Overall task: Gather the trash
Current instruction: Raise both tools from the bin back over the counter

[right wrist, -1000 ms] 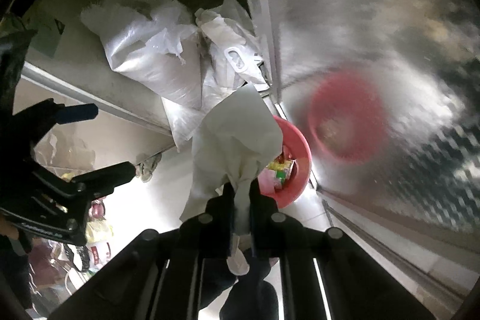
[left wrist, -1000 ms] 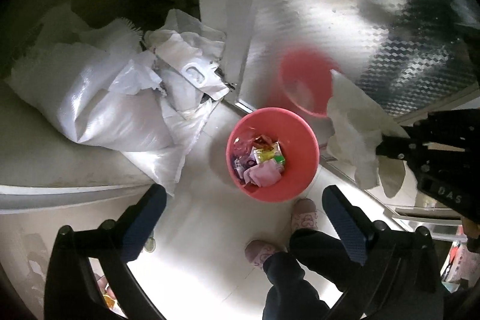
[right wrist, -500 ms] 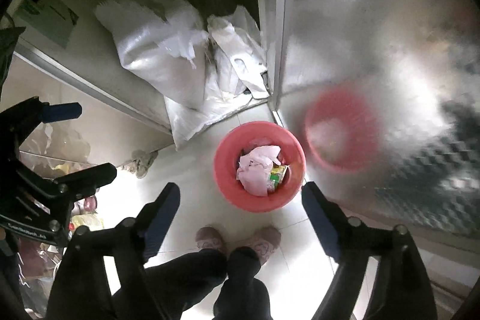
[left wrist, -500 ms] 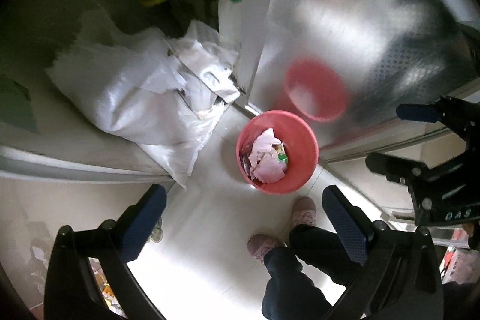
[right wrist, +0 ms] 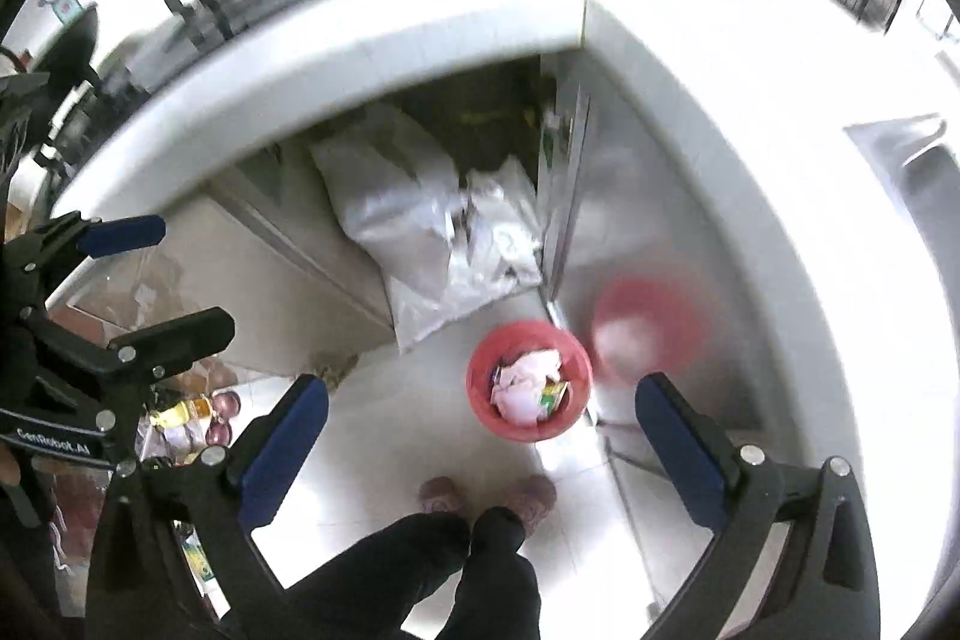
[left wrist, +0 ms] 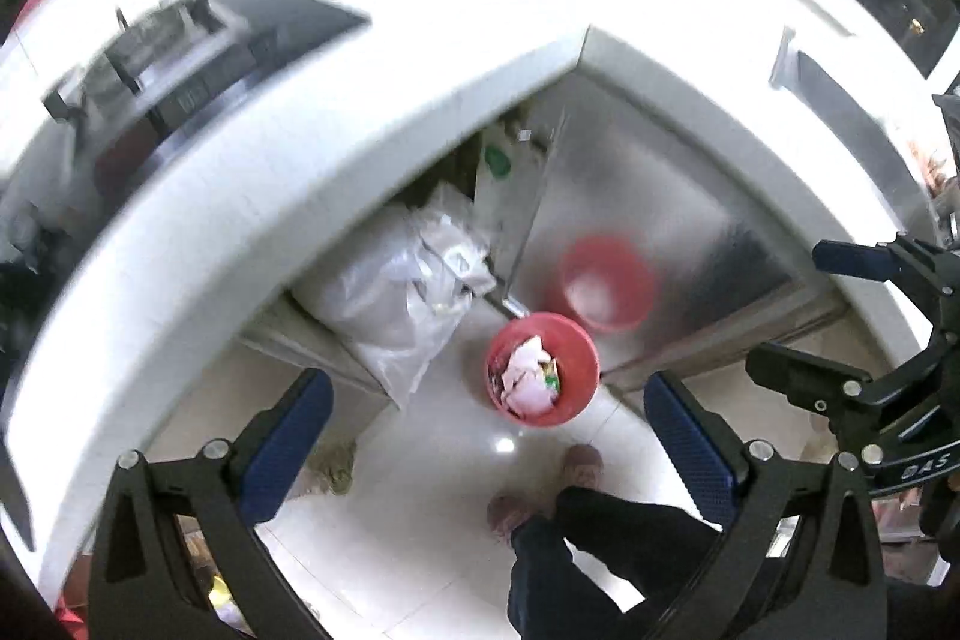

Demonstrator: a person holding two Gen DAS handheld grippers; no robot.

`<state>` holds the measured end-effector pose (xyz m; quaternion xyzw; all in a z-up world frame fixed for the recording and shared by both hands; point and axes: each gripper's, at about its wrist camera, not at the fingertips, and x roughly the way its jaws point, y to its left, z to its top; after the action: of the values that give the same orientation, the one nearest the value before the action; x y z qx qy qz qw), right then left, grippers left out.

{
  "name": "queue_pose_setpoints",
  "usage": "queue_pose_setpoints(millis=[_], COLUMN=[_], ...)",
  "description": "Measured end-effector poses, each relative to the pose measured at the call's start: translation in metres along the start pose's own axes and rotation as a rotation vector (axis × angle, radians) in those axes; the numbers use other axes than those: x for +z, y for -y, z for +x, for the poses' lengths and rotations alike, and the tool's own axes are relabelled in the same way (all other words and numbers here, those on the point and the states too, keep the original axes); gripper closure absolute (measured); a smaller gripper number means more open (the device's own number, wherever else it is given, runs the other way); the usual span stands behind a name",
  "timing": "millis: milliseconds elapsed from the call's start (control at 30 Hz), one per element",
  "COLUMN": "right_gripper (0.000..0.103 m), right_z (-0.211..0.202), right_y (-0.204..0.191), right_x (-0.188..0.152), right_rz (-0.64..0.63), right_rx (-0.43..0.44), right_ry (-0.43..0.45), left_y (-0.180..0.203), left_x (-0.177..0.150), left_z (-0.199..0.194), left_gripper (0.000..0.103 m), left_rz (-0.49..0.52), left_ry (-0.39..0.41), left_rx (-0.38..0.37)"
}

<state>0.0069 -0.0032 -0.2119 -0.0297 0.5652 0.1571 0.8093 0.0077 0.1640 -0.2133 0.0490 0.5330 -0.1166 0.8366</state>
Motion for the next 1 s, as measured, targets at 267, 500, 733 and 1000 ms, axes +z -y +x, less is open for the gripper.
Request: queue_pose_setpoints(millis=[267,500,733,1000], right_gripper=[0.001,0.001,0.001,0.001], right_z=[-0.088,-0.138,-0.159,-0.178], right_y=[-0.012,-0.013,-0.008,0.007], right_x=[0.026,0.038,0.039,0.049], right_rz=[0.016,0.042,0.062,0.078], right_rx=[0.011,-0.007,-0.040,-0.070], right_ry=[0.106,0.184,0.246,0.293], left_y=[0.007,0.016,0.026,0.034], left_x=[0.031,0.052,0.061,0.080], left_z=[-0.081,-0.136,-0.159,-0.163], left_gripper=[0.000,0.000,0.000,0.000], left_rz=[0.009,0.051,0.104,0.101], left_ry=[0.136,0.221,0.253,0.283], left_rx=[-0.004,0.005,0.000,-0.071])
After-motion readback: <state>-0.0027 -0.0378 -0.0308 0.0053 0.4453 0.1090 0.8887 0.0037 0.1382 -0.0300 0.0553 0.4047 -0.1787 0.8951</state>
